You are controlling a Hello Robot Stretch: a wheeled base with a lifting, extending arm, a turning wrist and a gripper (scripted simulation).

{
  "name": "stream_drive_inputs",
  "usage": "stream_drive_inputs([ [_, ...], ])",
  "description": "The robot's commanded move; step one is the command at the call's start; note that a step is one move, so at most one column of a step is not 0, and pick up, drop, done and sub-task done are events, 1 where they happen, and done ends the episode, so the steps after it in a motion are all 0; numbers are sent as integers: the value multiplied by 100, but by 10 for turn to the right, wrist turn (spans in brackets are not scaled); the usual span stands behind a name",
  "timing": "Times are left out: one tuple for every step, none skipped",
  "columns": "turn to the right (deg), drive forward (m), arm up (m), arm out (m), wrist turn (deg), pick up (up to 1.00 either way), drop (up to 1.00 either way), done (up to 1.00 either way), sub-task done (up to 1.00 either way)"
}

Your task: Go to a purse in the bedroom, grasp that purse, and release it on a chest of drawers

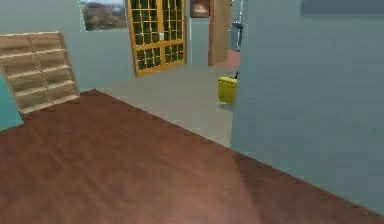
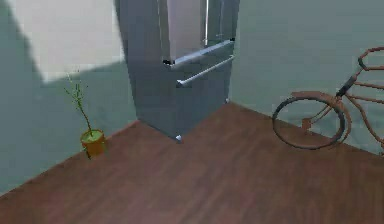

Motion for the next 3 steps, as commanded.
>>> stream_drive_inputs([
  [0,100,0,0,0,0,0,0,0],
  [-30,0,0,0,0,0,0,0,0],
  [-30,0,0,0,0,0,0,0,0],
])
